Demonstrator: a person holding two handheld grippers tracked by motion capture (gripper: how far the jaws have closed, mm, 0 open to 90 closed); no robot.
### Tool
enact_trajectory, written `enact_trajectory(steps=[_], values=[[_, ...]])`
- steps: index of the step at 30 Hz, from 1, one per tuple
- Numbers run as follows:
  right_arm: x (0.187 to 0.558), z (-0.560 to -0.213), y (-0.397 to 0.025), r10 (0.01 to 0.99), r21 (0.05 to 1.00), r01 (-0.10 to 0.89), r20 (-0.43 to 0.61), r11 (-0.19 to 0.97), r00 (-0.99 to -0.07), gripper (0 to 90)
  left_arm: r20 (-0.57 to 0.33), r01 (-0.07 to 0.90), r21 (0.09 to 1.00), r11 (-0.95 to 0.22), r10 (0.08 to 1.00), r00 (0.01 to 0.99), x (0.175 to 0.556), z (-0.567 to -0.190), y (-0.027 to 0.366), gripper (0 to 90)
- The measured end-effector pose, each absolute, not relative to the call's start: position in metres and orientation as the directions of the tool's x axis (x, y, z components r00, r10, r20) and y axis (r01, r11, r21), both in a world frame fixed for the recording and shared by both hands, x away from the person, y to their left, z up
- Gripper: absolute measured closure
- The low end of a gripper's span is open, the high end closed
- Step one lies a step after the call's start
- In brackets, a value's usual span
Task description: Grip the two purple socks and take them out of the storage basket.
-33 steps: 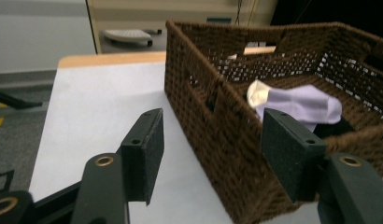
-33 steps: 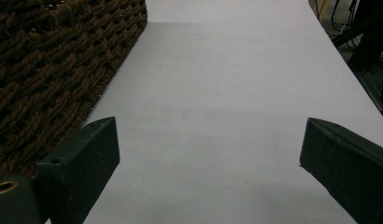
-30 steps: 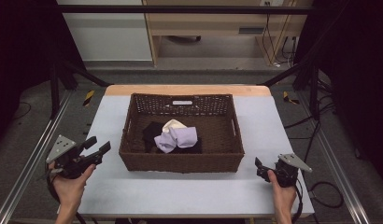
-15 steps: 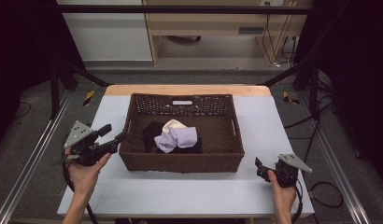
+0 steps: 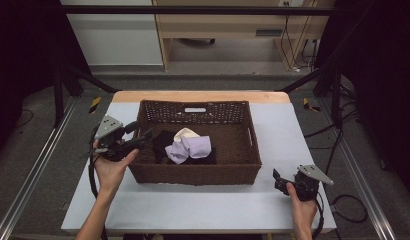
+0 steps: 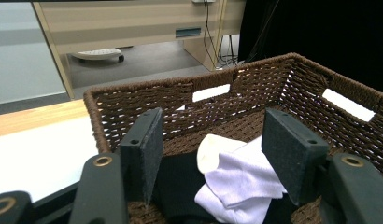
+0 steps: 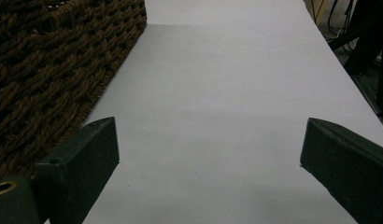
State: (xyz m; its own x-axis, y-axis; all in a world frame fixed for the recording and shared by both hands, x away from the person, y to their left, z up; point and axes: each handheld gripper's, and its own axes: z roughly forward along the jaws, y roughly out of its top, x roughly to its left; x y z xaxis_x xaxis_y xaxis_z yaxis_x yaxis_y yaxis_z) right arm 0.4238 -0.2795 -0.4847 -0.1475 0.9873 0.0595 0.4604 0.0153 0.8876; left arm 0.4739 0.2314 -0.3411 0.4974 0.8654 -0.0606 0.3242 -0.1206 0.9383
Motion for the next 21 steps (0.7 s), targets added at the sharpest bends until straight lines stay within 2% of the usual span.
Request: enact_trajectory(steps=[21], values=[[0.426, -0.485, -0.278, 0.987, 0.878, 0.479, 0.057, 0.021, -0.149, 4.9, -0.007, 0.340, 0.919, -0.198, 0.856, 0.516, 0.505, -0.335, 0.186, 40.1]])
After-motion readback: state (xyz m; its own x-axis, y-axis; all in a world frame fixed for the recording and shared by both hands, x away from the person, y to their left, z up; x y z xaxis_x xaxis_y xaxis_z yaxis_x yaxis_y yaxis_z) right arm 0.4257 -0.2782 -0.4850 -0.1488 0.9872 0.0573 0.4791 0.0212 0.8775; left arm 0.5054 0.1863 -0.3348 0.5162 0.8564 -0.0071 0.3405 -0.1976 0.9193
